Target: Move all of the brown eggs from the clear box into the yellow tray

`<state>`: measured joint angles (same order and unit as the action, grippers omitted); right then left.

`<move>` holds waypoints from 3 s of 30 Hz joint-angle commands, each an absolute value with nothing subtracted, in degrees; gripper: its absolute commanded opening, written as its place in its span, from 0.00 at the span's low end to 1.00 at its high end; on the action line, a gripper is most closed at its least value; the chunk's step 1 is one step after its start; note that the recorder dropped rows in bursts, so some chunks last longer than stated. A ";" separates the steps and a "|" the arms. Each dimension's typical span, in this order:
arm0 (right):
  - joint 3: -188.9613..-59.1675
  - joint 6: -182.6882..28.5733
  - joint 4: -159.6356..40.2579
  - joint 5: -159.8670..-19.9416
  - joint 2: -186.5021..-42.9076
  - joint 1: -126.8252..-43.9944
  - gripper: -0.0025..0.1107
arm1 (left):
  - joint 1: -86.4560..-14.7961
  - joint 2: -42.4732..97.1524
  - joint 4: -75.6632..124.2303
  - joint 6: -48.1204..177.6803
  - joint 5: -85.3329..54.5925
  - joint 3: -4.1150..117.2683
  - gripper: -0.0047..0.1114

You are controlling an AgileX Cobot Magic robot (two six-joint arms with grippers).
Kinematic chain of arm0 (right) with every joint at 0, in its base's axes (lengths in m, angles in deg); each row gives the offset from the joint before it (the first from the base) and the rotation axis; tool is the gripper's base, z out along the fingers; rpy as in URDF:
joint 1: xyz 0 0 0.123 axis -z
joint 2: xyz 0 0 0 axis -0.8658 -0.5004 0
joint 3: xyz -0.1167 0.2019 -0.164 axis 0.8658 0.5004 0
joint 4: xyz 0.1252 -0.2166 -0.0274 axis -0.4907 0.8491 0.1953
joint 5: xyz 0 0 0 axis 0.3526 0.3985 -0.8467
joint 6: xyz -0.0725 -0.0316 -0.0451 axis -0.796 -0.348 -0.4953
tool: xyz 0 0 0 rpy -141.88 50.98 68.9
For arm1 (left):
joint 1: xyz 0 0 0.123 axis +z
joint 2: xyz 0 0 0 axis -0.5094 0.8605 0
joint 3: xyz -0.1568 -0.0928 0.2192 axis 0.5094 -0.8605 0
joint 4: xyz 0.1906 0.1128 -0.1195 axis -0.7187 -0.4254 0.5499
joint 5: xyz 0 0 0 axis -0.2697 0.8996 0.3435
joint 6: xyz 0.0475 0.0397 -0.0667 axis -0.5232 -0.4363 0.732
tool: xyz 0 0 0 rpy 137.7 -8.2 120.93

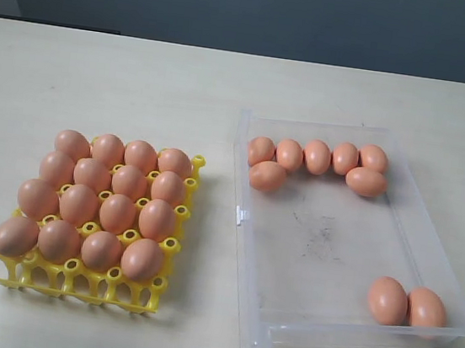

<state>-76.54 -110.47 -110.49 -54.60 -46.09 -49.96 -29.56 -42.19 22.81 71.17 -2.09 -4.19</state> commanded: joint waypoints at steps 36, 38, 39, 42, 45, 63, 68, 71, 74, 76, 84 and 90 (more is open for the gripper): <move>-72.43 -124.69 -132.38 -65.91 -44.40 -66.98 0.02 | -30.16 -42.47 22.74 71.25 -2.08 -4.11 0.04; -76.00 -125.83 -132.26 -64.21 -44.40 -66.98 0.02 | -30.16 -42.47 22.74 71.25 -2.08 -4.11 0.04; -77.45 -125.80 -132.26 -62.36 -44.52 -66.98 0.02 | -30.16 -42.47 22.74 71.25 -2.08 -4.11 0.04; -78.04 -126.09 -136.01 -64.47 -46.62 -66.72 0.02 | -30.16 -42.47 22.74 71.25 -2.08 -4.11 0.04; -80.62 -131.67 -138.96 -63.21 -50.04 -66.72 0.02 | -30.16 -42.47 22.74 71.25 -2.08 -4.11 0.04; -100.19 -135.31 -138.80 -37.83 -109.83 -75.41 0.02 | -30.16 -42.47 22.74 71.25 -2.08 -4.11 0.04; -101.20 -137.86 -138.13 -40.32 -117.90 -84.45 0.02 | -30.16 -42.47 22.74 71.25 -2.08 -4.11 0.04; -101.80 -138.70 -136.79 -44.09 -120.28 -89.51 0.02 | -30.16 -42.47 22.74 71.25 -2.08 -4.11 0.04; -102.48 -138.29 -132.90 -47.71 -122.54 -94.67 0.02 | -30.16 -42.47 22.74 71.25 -2.08 -4.11 0.04; -103.04 -135.62 -128.85 -49.73 -124.58 -98.12 0.02 | -30.16 -42.47 22.74 71.25 -2.08 -4.11 0.04; -103.71 -120.47 -118.86 -49.43 -133.83 -102.73 0.02 | -30.16 -42.47 22.74 71.25 -2.08 -4.11 0.04; -107.55 -121.55 -119.68 -45.35 -138.37 -104.04 0.02 | -30.16 -42.47 22.74 71.25 -2.08 -4.11 0.04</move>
<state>-105.38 -120.84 -119.69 -46.66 -136.83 -102.92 -29.56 -42.19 22.81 71.17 -2.09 -4.19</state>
